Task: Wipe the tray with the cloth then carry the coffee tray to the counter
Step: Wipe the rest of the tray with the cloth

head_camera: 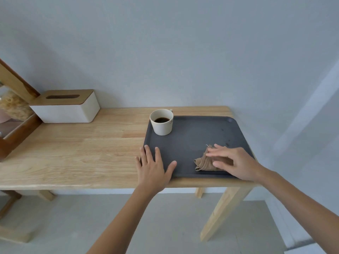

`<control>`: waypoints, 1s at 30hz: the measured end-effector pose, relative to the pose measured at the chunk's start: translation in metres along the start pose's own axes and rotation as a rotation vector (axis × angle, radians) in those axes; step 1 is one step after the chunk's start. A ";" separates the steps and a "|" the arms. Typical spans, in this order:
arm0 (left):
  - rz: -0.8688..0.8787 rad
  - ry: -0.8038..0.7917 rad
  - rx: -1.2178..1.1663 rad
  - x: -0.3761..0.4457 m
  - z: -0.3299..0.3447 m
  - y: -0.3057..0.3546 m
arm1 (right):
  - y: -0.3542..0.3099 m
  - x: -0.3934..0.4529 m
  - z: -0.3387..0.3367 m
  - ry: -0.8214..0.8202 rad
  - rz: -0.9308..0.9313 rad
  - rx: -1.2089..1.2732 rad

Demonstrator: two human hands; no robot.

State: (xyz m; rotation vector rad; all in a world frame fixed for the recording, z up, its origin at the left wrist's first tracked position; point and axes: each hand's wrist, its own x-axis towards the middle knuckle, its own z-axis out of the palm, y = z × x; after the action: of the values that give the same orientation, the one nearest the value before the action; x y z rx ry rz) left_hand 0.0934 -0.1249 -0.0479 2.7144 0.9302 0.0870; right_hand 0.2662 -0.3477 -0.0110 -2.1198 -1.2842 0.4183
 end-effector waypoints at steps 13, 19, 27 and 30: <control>0.039 -0.016 0.183 0.006 0.005 -0.003 | 0.014 0.043 0.020 -0.028 -0.059 -0.156; 0.044 -0.023 0.178 0.004 0.006 -0.001 | 0.017 0.118 0.021 -0.023 -0.005 -0.174; 0.018 -0.023 0.177 0.004 0.004 -0.001 | 0.026 0.183 0.021 0.041 0.040 -0.189; 0.010 -0.023 0.172 0.004 0.005 0.000 | 0.023 0.172 0.024 0.056 0.029 -0.189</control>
State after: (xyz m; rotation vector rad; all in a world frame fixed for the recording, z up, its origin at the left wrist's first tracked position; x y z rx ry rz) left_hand 0.0977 -0.1234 -0.0524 2.8705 0.9585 -0.0235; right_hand 0.3504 -0.1967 -0.0367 -2.2926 -1.3069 0.2563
